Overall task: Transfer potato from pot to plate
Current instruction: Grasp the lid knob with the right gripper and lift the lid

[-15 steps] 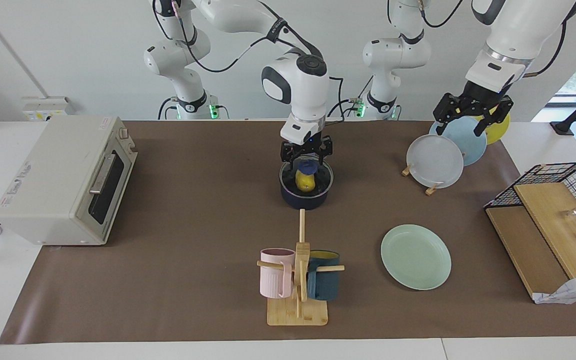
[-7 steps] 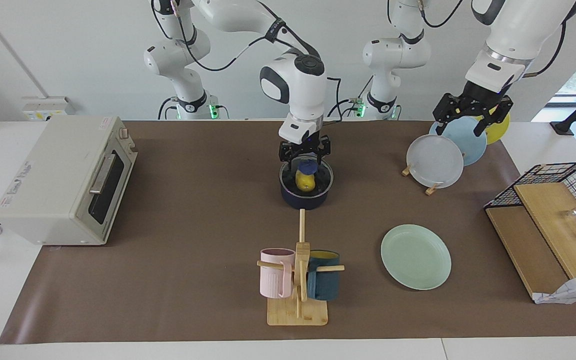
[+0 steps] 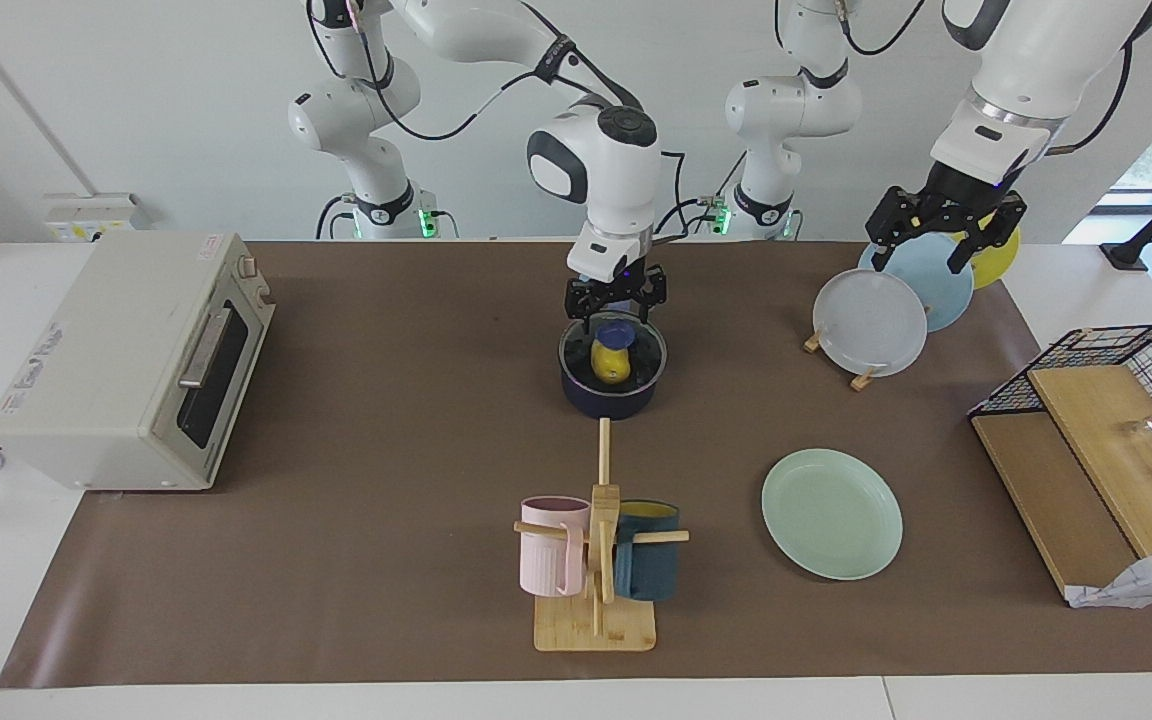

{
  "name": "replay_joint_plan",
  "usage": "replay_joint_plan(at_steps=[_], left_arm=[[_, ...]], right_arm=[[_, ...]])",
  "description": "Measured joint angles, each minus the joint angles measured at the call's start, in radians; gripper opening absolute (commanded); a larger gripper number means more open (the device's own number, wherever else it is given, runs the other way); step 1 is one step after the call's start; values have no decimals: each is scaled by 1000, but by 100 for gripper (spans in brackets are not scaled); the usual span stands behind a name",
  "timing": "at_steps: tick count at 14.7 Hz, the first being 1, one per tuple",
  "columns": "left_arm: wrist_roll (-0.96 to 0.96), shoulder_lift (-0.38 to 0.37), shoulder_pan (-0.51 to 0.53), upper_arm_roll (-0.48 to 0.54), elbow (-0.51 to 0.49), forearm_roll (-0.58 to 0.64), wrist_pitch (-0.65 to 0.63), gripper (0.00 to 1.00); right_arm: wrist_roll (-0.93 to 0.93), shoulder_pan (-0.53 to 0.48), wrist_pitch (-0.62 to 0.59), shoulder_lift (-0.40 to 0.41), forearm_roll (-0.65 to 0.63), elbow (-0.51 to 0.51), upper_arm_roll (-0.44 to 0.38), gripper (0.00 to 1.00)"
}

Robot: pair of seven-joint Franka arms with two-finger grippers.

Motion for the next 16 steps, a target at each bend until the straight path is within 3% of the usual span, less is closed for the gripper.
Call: replay_joint_plan(at_steps=[9,16], left_arm=[[0,0,-4,0,0,0,0,100],[0,0,-10,-1,0,0,9,100]], right_arm=[[0,-5,5,0,-13,-1,-9,91],[0,-5,18,0,-13,-1,-10,65]])
